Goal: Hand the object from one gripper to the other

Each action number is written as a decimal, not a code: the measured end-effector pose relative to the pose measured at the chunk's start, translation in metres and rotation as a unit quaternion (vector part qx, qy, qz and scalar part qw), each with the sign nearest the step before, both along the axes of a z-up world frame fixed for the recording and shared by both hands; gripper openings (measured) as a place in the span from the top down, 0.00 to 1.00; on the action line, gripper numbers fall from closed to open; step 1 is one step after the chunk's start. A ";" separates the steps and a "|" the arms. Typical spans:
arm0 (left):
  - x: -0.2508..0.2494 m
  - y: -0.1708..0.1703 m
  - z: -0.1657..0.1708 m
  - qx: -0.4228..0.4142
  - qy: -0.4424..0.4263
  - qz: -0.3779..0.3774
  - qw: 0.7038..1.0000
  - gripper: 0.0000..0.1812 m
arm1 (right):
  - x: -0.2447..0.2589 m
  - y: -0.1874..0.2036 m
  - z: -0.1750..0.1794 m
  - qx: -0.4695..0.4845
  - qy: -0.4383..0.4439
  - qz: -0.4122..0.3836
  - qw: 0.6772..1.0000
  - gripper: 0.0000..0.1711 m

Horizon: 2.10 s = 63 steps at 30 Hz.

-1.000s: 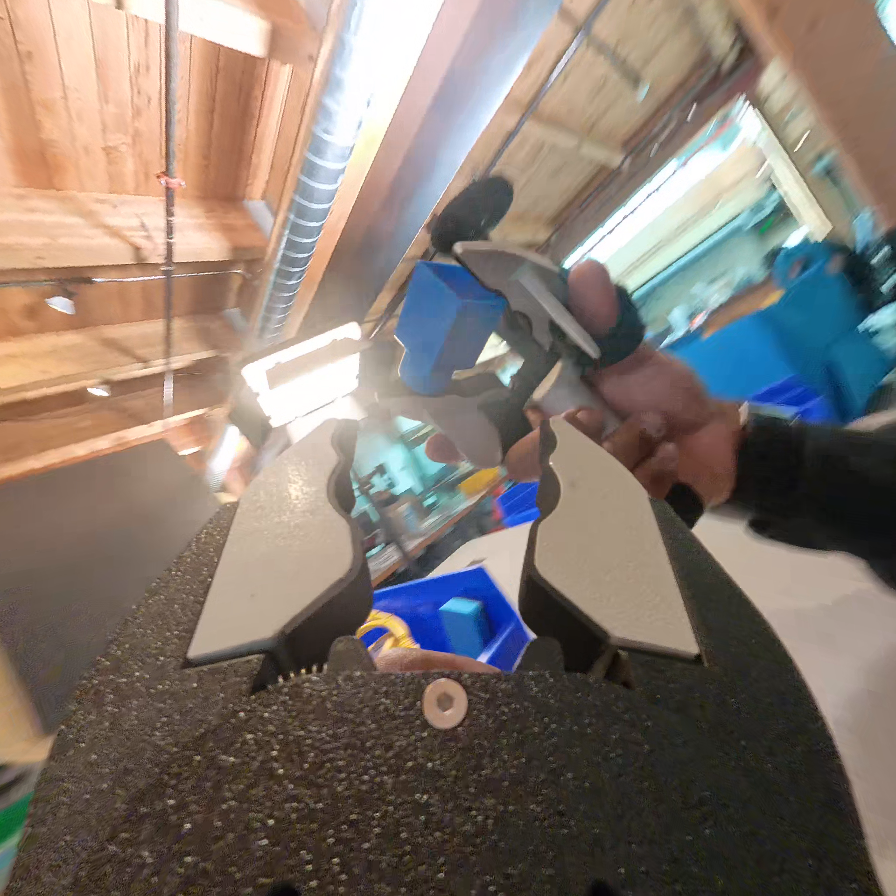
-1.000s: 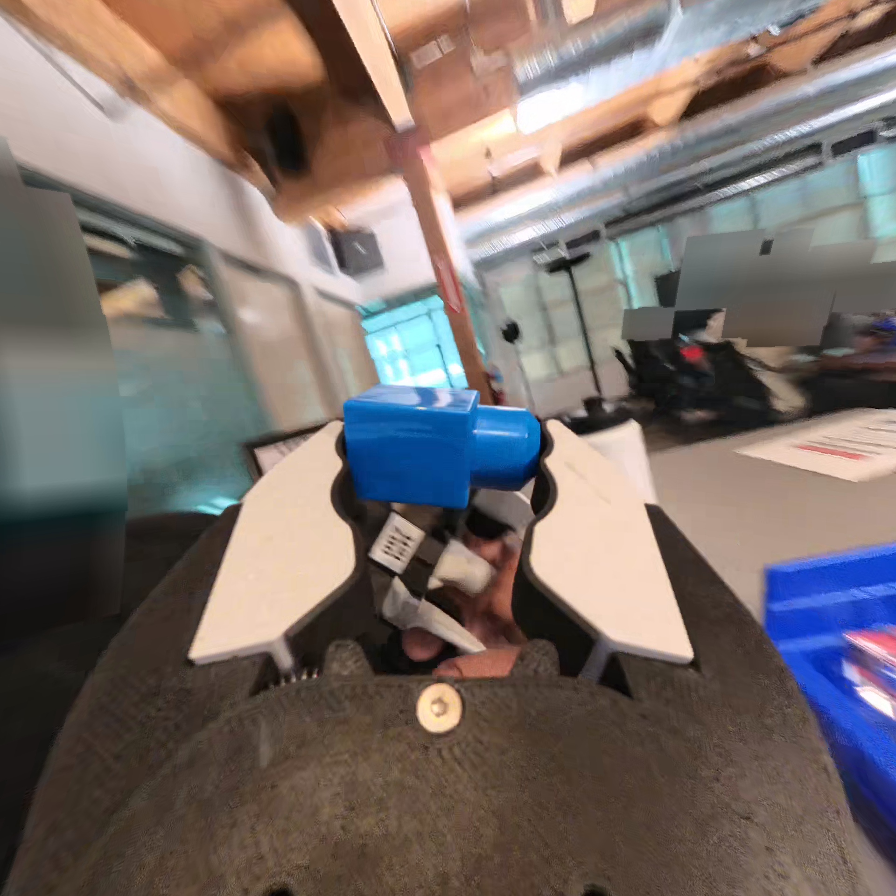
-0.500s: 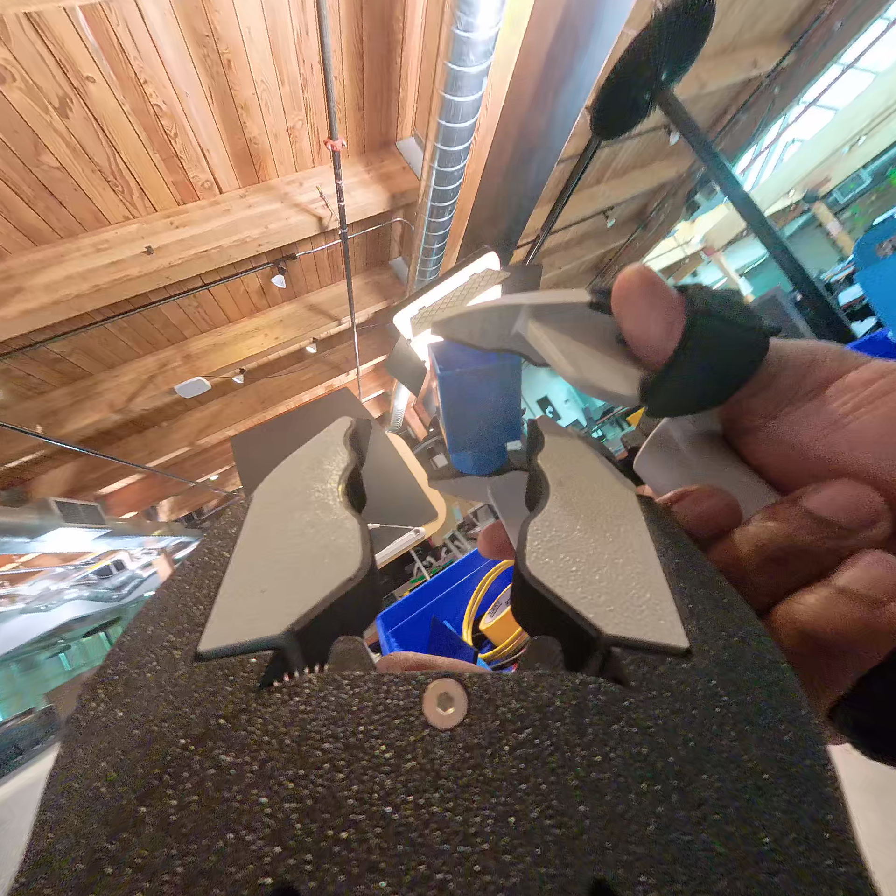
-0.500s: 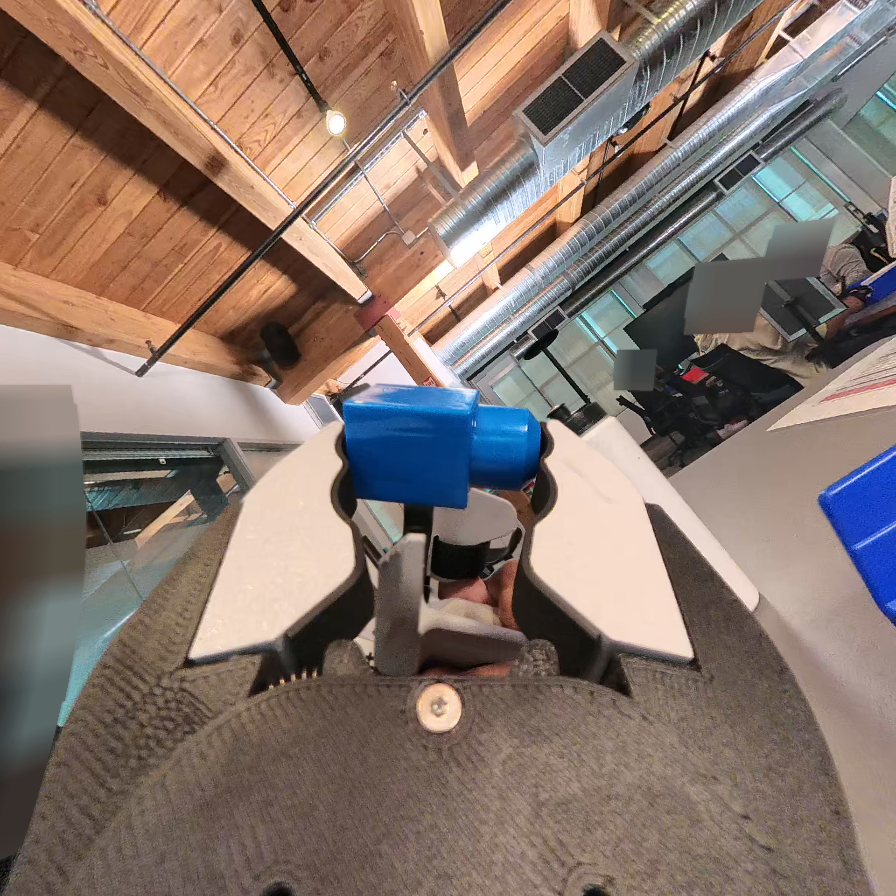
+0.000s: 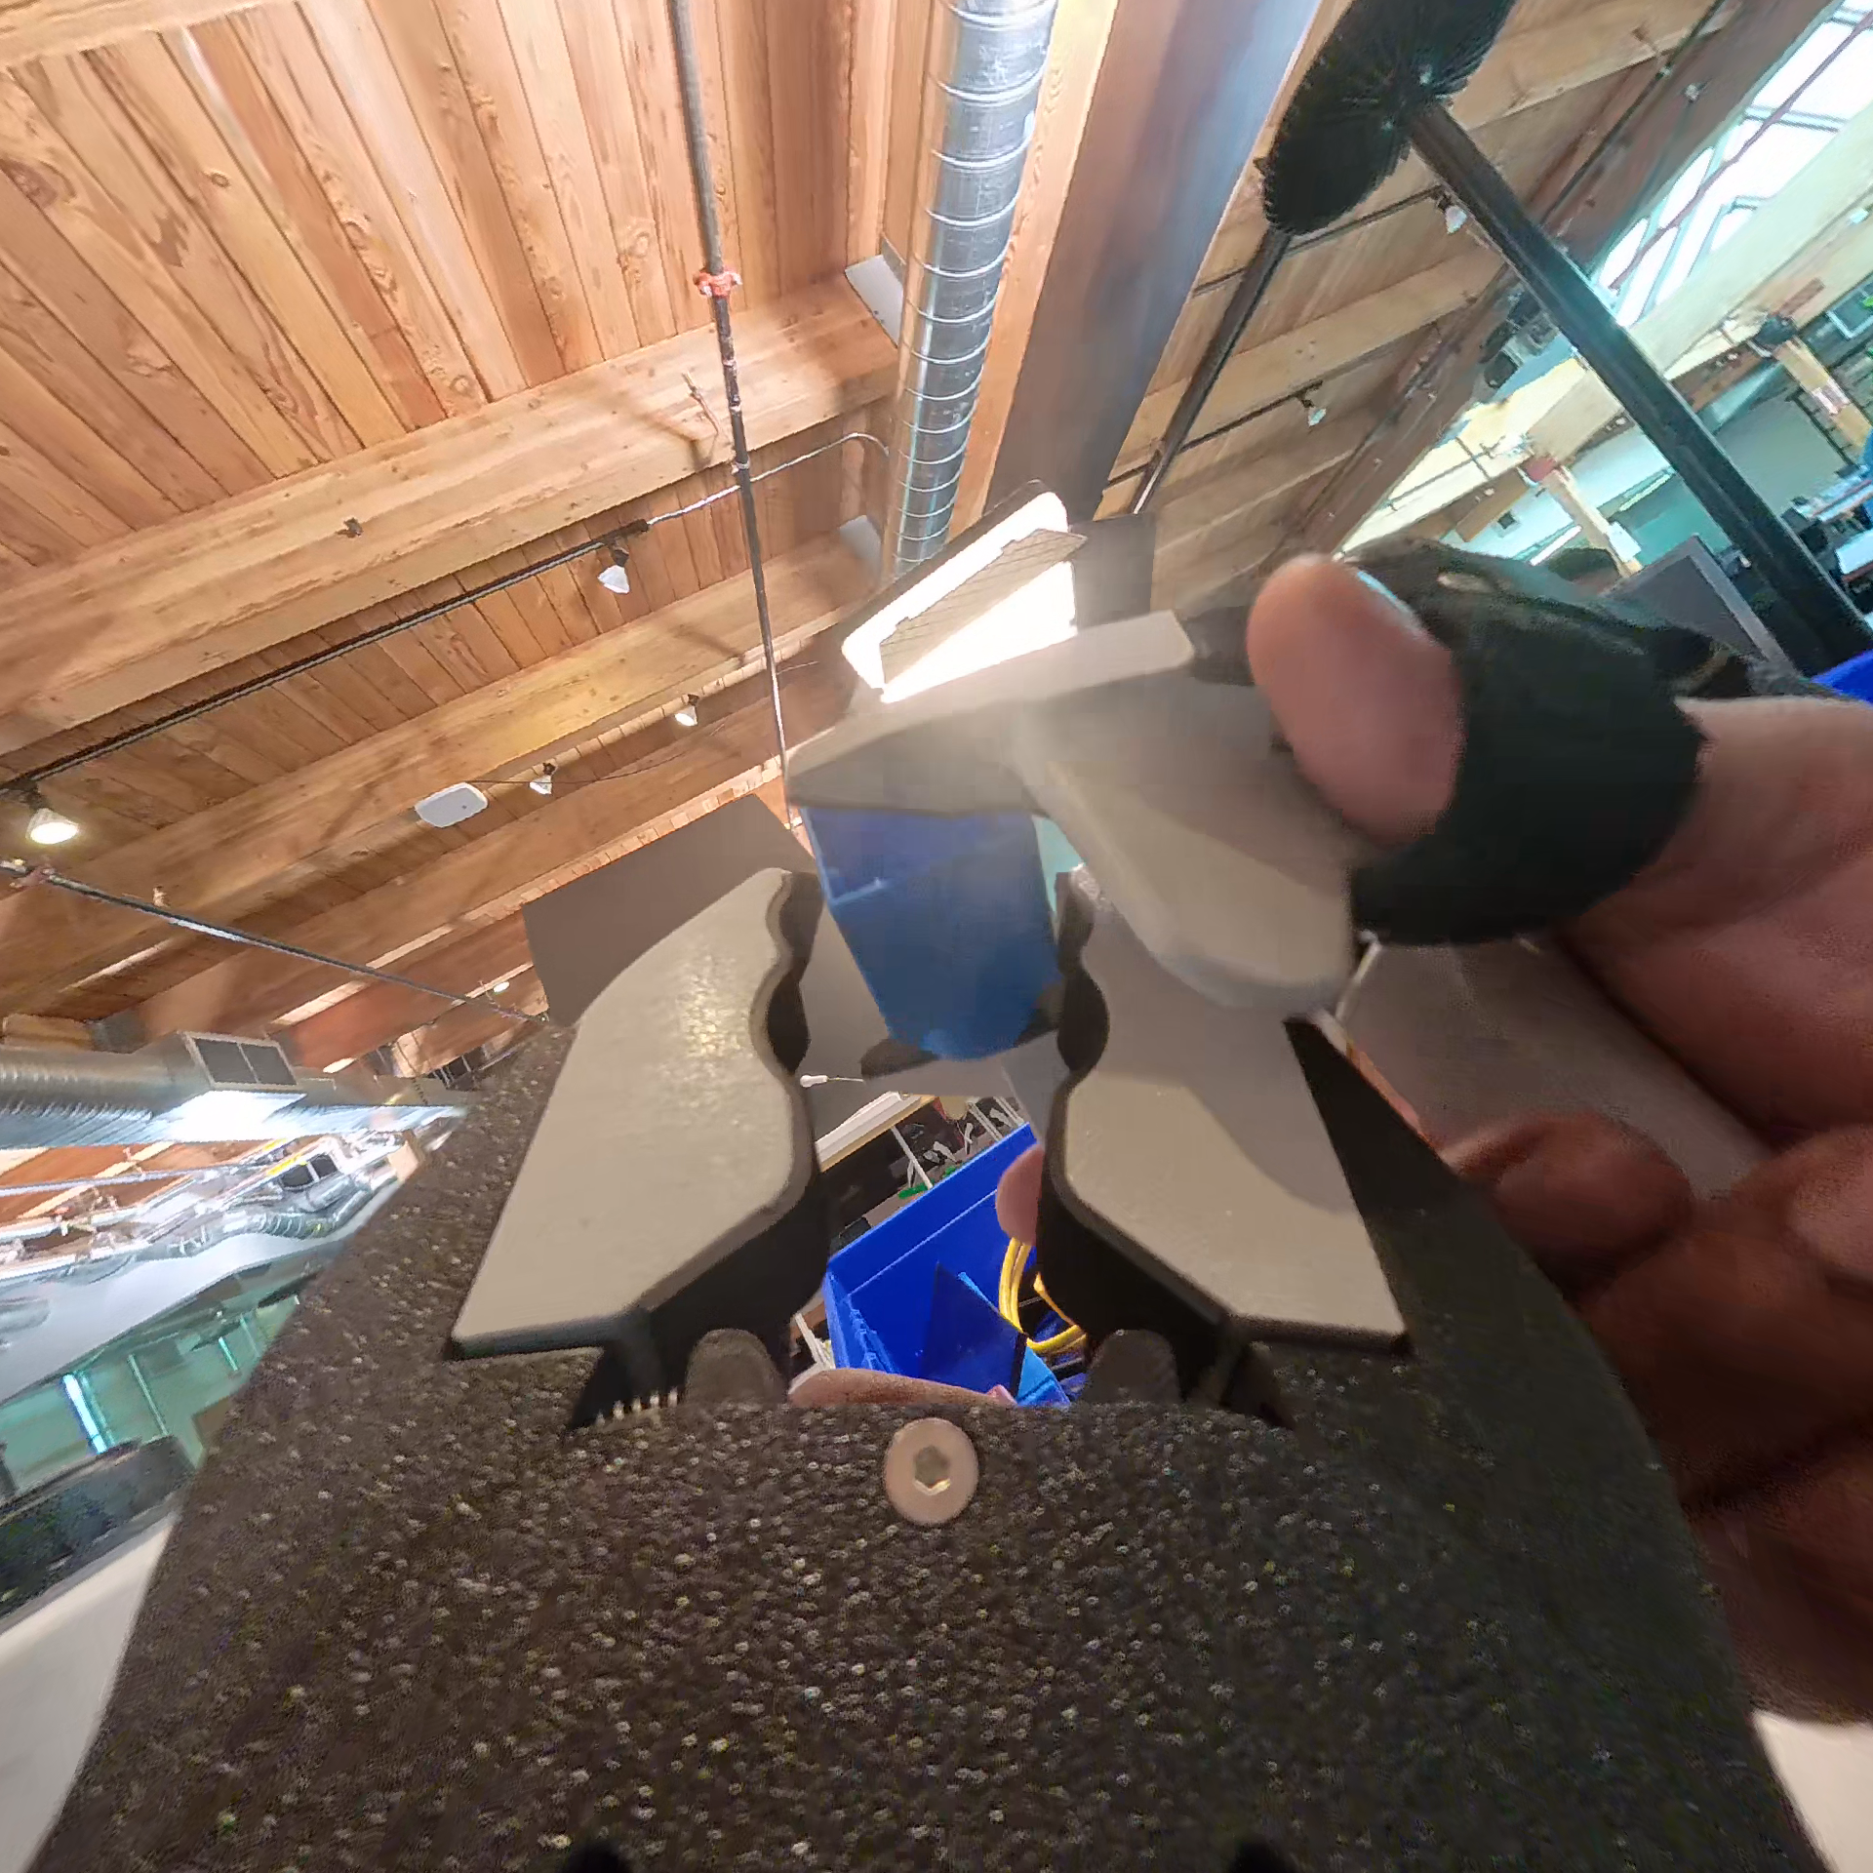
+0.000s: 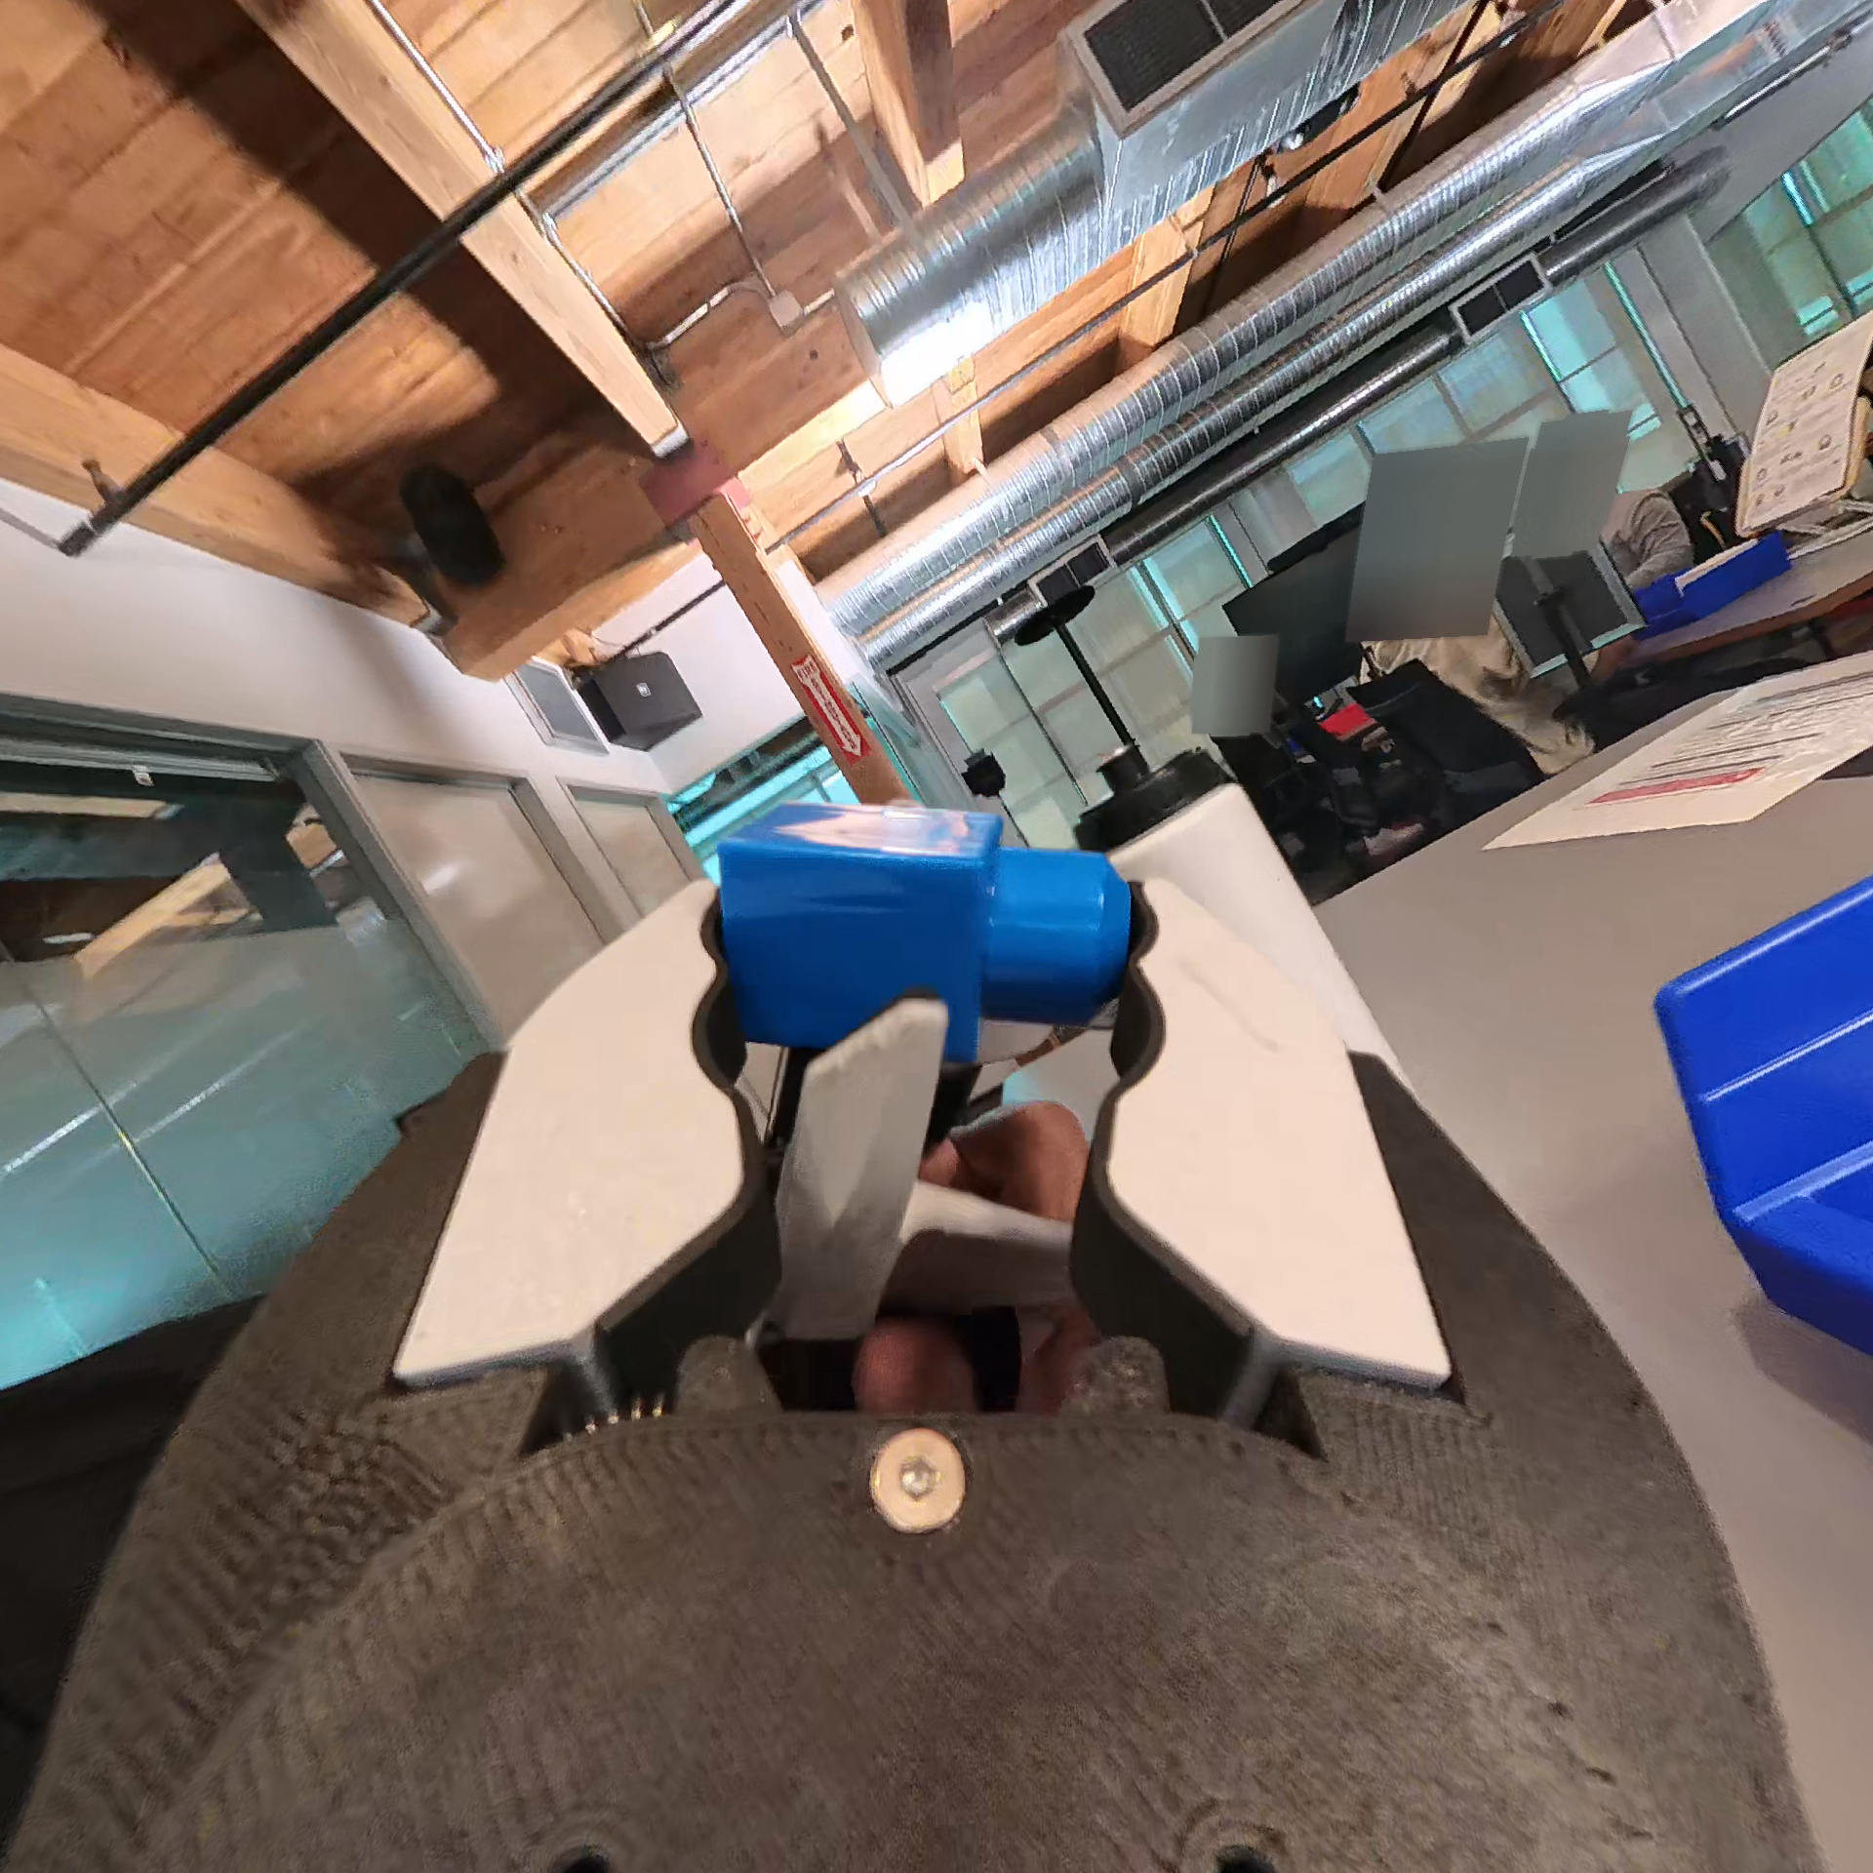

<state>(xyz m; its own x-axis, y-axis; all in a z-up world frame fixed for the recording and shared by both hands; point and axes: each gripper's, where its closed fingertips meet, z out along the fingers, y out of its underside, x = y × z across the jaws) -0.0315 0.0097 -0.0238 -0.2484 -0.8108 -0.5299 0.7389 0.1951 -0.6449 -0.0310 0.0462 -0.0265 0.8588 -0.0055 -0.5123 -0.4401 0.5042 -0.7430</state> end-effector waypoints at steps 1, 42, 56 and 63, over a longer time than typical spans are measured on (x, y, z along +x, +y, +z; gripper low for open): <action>0.001 0.001 0.000 -0.004 0.004 -0.002 1.000 0.75 | -0.002 0.005 -0.003 -0.011 -0.004 0.003 1.000 0.58; -0.023 -0.003 0.004 -0.059 0.112 -0.281 0.951 0.66 | -0.027 -0.035 0.023 -0.211 -0.256 -0.171 0.928 0.79; -0.038 -0.001 0.002 -0.121 0.291 -0.553 0.771 0.76 | -0.044 -0.029 0.014 -0.160 -0.223 -0.029 0.961 0.78; -0.032 0.000 -0.002 -0.113 0.301 -0.538 0.779 0.80 | -0.033 -0.030 0.007 -0.188 -0.227 -0.067 0.953 0.79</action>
